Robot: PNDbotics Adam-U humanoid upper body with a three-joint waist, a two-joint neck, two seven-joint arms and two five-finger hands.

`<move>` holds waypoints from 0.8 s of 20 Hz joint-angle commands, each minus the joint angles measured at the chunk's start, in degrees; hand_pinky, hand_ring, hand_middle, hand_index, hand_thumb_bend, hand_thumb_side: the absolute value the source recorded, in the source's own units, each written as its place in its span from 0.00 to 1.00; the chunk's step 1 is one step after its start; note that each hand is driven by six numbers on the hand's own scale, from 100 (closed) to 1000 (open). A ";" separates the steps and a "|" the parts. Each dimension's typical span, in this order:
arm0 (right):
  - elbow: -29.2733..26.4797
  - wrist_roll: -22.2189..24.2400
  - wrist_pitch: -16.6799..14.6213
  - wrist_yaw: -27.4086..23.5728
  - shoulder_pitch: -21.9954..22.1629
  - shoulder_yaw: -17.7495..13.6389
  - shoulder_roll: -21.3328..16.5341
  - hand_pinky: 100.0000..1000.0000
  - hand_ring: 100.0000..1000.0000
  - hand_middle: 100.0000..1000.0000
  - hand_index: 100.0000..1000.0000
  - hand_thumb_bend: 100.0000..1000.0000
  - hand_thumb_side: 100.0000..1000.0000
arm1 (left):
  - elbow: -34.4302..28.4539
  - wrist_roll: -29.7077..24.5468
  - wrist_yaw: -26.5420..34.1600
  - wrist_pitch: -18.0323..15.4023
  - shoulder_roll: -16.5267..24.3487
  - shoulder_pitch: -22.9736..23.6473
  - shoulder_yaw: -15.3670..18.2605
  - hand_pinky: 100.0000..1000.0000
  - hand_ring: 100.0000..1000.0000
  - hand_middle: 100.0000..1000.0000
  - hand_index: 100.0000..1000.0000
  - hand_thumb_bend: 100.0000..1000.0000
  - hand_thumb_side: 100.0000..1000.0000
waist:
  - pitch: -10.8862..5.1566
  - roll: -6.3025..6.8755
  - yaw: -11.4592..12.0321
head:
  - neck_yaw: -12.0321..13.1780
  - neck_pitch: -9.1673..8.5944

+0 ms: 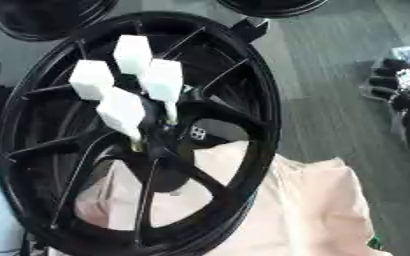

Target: Pull the pin out of the wheel hub.

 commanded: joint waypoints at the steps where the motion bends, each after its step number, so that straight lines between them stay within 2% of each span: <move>1: -1.38 -0.06 0.09 0.48 -0.13 -0.23 -2.06 0.76 0.73 0.67 0.76 0.00 0.64 | 1.04 -10.94 -5.58 -1.10 1.84 -4.67 -1.52 0.75 0.80 0.75 0.81 0.24 0.68 | -1.25 -0.15 -0.09 | -0.28 -0.76; 5: -1.27 0.04 0.20 0.55 -0.06 -0.07 -2.23 0.76 0.73 0.67 0.76 0.00 0.64 | 3.46 -19.57 -10.01 -2.98 0.01 -9.92 -4.46 0.78 0.80 0.76 0.82 0.27 0.71 | -1.48 0.04 -0.09 | -0.02 -0.55; 11: -0.90 0.23 0.34 0.85 0.06 0.20 -2.52 0.76 0.73 0.67 0.76 0.00 0.65 | 8.57 -20.72 -15.57 -6.02 -2.76 -14.75 -13.06 0.81 0.81 0.77 0.84 0.39 0.69 | -1.75 0.30 -0.13 | 0.73 0.06; 13: -0.83 0.25 0.35 0.92 0.11 0.23 -2.57 0.76 0.73 0.67 0.76 0.00 0.65 | 10.41 -20.73 -16.93 -6.92 -3.48 -15.48 -14.71 0.81 0.81 0.77 0.84 0.42 0.68 | -1.82 0.36 -0.11 | 0.94 0.24; 16: -0.66 0.29 0.42 0.96 0.11 0.29 -2.68 0.76 0.73 0.67 0.76 0.00 0.65 | 12.89 -20.73 -18.42 -7.91 -4.28 -16.10 -16.39 0.82 0.82 0.77 0.83 0.49 0.62 | -1.93 0.44 -0.13 | 1.04 0.36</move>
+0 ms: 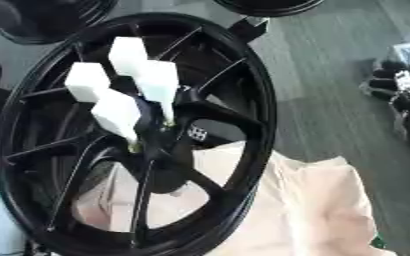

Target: Pull the pin out of the wheel hub.

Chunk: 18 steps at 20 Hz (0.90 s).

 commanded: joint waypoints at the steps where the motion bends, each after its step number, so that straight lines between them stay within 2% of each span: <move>1: -0.55 0.14 0.04 0.41 -0.33 -0.11 -2.07 0.76 0.73 0.67 0.76 0.00 0.65 | 2.38 0.00 -1.50 -1.04 0.22 -1.72 -1.10 0.83 0.82 0.77 0.83 0.51 0.59 | -1.87 -0.18 -0.05 | 0.21 0.26; 5: -0.29 0.23 0.12 0.52 -0.28 0.01 -2.20 0.76 0.73 0.67 0.76 0.00 0.66 | 4.47 0.00 -1.12 -0.72 -0.55 -2.30 -1.36 0.82 0.81 0.76 0.81 0.54 0.52 | -2.00 -0.14 0.03 | 0.27 0.40; 12: -0.03 0.35 0.25 0.61 -0.30 0.15 -2.25 0.76 0.72 0.67 0.76 0.00 0.66 | 5.48 0.00 0.65 1.78 -1.79 -2.71 -3.67 0.82 0.81 0.75 0.79 0.59 0.47 | -1.99 -0.12 -0.09 | 0.45 0.60; 18: 0.06 0.50 0.27 0.65 -0.42 0.20 -2.19 0.76 0.72 0.67 0.76 0.00 0.66 | 7.59 0.00 -0.12 2.77 -3.15 -2.91 -5.79 0.81 0.80 0.73 0.78 0.59 0.49 | -1.95 -0.13 -0.32 | 0.91 0.94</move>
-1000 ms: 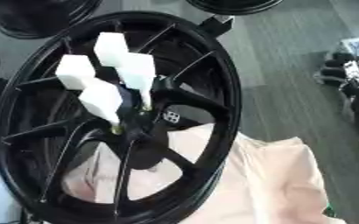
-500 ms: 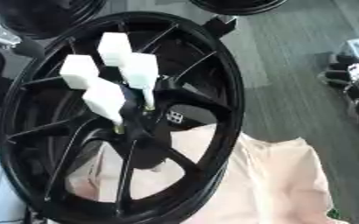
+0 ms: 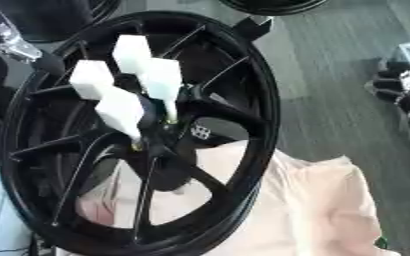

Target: Pull the pin out of the wheel hub.

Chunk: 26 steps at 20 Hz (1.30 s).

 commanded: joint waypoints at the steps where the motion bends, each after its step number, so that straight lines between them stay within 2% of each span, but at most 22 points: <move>1: -0.45 0.16 -0.08 0.28 -0.43 -0.37 -1.82 0.76 0.72 0.67 0.76 0.00 0.66 | 0.93 0.01 -0.39 0.58 0.46 -1.44 -0.24 0.81 0.80 0.73 0.78 0.59 0.49 | -1.64 -0.32 -0.10 | 0.40 0.19; 16: -0.32 0.37 -0.02 0.21 -0.52 -0.19 -1.86 0.76 0.72 0.67 0.76 0.00 0.66 | 4.08 0.01 -3.51 -0.42 -0.83 -1.27 -2.12 0.80 0.79 0.71 0.76 0.63 0.47 | -1.70 -0.33 -0.25 | 2.00 0.66; 26: -0.23 0.48 0.04 0.28 -0.64 0.00 -1.86 0.76 0.72 0.67 0.76 0.00 0.66 | 5.00 0.01 -4.63 -0.78 -0.97 -0.32 -2.51 0.80 0.78 0.71 0.77 0.63 0.47 | -1.64 -0.36 -0.39 | 1.69 0.31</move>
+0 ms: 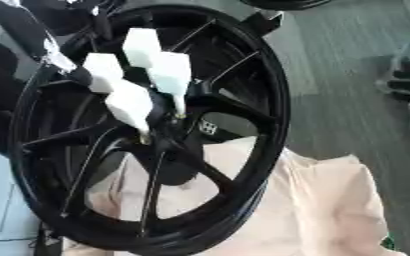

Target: Pull the pin out of the wheel hub.

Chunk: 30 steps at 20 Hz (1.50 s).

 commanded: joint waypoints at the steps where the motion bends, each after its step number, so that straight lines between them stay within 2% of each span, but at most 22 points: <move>1: -0.35 0.27 -0.09 0.28 -0.61 -0.12 -1.82 0.76 0.72 0.67 0.76 0.00 0.66 | -0.05 0.01 -0.32 0.02 0.78 -0.59 0.08 0.80 0.78 0.71 0.77 0.63 0.47 | -1.63 -0.37 -0.08 | -0.19 -0.33; 10: -0.28 0.18 0.03 0.34 -0.60 0.01 -1.83 0.76 0.72 0.67 0.76 0.00 0.67 | -0.79 0.01 -0.94 0.46 0.49 -0.66 -0.11 0.78 0.75 0.68 0.75 0.63 0.44 | -1.60 -0.36 -0.13 | -0.08 -0.15; 13: -0.21 0.19 0.10 0.40 -0.58 0.08 -1.86 0.76 0.72 0.67 0.76 0.00 0.67 | -2.14 0.01 -2.38 0.65 0.78 -0.65 -0.54 0.77 0.71 0.62 0.71 0.66 0.39 | -1.62 -0.30 -0.15 | 0.02 0.00; 16: -0.21 0.23 0.12 0.44 -0.59 0.13 -1.89 0.76 0.72 0.67 0.76 0.00 0.67 | -3.56 0.01 -3.67 0.80 0.92 -0.61 -0.85 0.77 0.70 0.60 0.70 0.70 0.36 | -1.63 -0.27 -0.16 | 0.07 0.15; 20: -0.23 0.24 0.14 0.46 -0.59 0.13 -1.90 0.76 0.72 0.67 0.76 0.00 0.67 | -4.97 0.01 -5.22 1.15 1.06 -0.59 -1.27 0.77 0.69 0.59 0.69 0.69 0.33 | -1.63 -0.26 -0.17 | 0.19 0.24; 24: -0.21 0.26 0.17 0.51 -0.56 0.14 -1.91 0.76 0.72 0.67 0.76 0.00 0.67 | -5.37 0.01 -6.41 1.49 0.96 -0.47 -1.55 0.76 0.68 0.58 0.68 0.65 0.32 | -1.62 -0.25 -0.18 | 0.31 0.36; 25: -0.21 0.26 0.18 0.52 -0.55 0.14 -1.91 0.76 0.72 0.67 0.76 0.00 0.67 | -5.34 0.01 -6.66 1.62 0.94 -0.43 -1.56 0.75 0.65 0.55 0.65 0.55 0.27 | -1.61 -0.25 -0.19 | 0.35 0.41; 27: -0.22 0.26 0.23 0.57 -0.53 0.15 -1.92 0.76 0.72 0.67 0.76 0.00 0.67 | -5.22 0.01 -7.13 2.01 0.84 -0.36 -1.56 0.74 0.64 0.54 0.64 0.52 0.24 | -1.60 -0.26 -0.22 | 0.47 0.49; 30: -0.27 0.25 0.29 0.68 -0.49 0.17 -1.92 0.76 0.72 0.67 0.76 0.00 0.67 | -5.08 0.01 -7.93 2.82 0.64 -0.35 -1.60 0.72 0.61 0.50 0.57 0.42 0.08 | -1.57 -0.28 -0.24 | 0.59 0.60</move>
